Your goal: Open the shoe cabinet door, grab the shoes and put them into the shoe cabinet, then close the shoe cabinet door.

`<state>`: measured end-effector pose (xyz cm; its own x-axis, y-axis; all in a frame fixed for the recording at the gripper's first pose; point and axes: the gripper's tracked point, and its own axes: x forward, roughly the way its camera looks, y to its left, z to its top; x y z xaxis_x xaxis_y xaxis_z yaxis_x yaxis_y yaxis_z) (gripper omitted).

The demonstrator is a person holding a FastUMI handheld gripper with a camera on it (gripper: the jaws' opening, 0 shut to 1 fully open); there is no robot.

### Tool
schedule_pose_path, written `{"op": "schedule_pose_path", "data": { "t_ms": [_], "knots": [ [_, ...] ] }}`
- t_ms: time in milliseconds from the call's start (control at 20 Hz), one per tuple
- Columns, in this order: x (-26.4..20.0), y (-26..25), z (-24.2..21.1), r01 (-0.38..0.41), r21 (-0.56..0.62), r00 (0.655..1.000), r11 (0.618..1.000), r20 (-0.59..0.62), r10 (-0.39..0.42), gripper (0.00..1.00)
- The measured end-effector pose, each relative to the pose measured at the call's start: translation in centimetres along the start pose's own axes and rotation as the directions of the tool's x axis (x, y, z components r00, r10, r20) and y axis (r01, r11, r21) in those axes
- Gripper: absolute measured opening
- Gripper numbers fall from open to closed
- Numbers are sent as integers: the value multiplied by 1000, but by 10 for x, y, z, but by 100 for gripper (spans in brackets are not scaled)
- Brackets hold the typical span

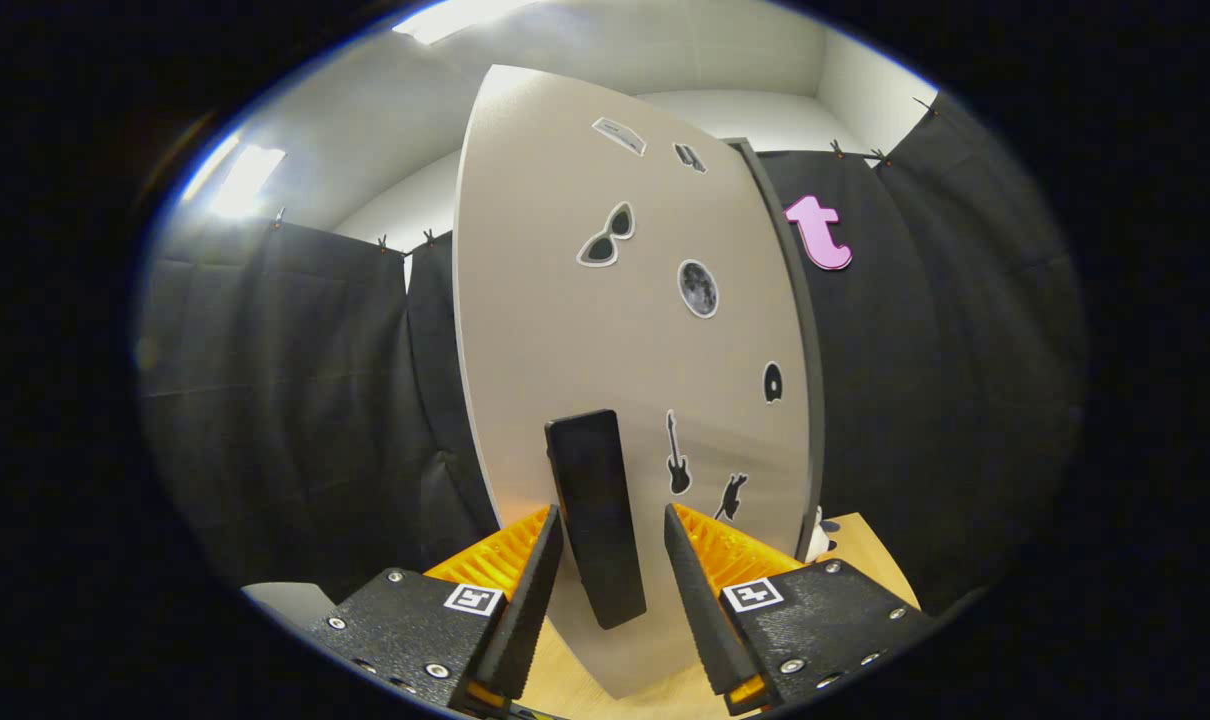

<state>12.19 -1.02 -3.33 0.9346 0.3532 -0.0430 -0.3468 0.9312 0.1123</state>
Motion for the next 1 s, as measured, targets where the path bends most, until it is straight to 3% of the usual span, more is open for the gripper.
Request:
{"op": "schedule_pose_path", "data": {
  "t_ms": [350, 1000],
  "knots": [
    [65, 34, -6, -43, -9, 999, 999, -19, 42, 68],
    [119, 57, -3, 45, -119, 999, 992, 9, -44, 69]
  ]
}}
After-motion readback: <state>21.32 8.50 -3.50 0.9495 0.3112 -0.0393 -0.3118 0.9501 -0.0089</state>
